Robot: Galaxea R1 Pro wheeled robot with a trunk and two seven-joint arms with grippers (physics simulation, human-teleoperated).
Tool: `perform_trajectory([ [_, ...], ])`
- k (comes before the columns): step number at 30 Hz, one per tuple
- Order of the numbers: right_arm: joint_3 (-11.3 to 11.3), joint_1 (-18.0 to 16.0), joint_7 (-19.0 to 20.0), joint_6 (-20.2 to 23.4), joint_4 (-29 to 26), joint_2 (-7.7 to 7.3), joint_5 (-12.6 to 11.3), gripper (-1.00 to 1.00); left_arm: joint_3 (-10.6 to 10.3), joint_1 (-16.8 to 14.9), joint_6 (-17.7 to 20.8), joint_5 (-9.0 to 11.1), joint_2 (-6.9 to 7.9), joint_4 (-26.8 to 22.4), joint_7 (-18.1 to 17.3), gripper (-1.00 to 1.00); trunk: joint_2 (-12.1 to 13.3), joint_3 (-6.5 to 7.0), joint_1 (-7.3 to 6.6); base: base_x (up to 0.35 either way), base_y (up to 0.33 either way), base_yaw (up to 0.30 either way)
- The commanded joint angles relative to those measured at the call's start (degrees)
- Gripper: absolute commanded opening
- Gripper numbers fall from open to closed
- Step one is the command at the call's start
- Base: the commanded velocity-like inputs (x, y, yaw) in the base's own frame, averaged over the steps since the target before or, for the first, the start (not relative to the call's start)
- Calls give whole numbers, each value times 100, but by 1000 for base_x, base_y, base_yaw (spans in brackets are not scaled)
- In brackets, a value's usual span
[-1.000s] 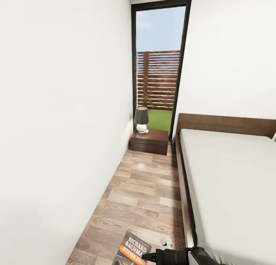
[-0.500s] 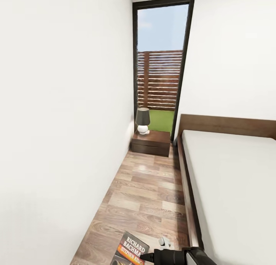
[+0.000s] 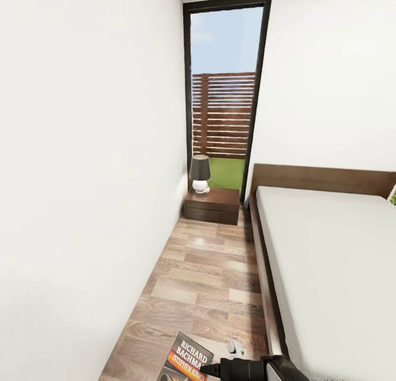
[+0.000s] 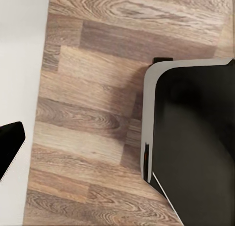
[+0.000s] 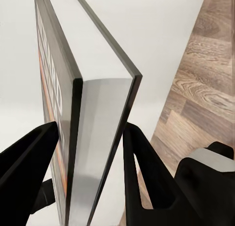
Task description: In the bedroom, move the book from the bed onto either nightstand, and place the two sandals side by side next to the bed.
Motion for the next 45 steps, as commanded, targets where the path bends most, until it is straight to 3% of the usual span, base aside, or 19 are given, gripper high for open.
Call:
perform_trajectory([
  [1,17,-6,-5,44,-2,-2,-43,-100,-49,-2,-14,57,2,-1,-12,100,-13,-13,4,2,1,-228],
  [16,23,-6,-5,44,-1,-1,-42,-100,-58,-2,-19,54,4,-1,-11,100,-13,-39,4,32,25,-210],
  [38,26,-6,-5,34,6,31,-39,-100,-87,-2,-31,54,13,-1,-11,100,-13,-45,4,87,104,-16],
  [45,29,-6,-1,-233,101,43,-48,-100,-90,-2,-37,54,26,-1,-12,100,-13,-45,4,85,75,-1],
])
